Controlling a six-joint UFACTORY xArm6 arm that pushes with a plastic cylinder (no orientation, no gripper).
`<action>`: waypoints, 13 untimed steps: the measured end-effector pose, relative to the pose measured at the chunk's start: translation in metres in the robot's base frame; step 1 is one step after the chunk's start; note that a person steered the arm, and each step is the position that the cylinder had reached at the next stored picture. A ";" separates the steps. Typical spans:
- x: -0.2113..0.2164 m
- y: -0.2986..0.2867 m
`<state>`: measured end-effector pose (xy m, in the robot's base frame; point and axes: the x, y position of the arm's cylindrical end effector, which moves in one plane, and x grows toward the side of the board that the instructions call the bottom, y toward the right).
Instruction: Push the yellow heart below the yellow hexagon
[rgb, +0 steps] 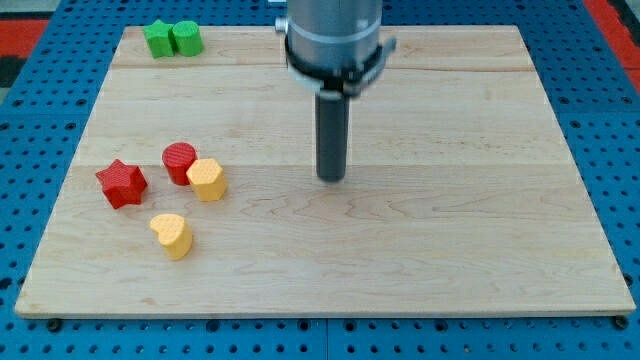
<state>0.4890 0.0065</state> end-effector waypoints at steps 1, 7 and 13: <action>0.057 -0.024; 0.094 -0.233; 0.049 -0.224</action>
<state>0.5375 -0.2178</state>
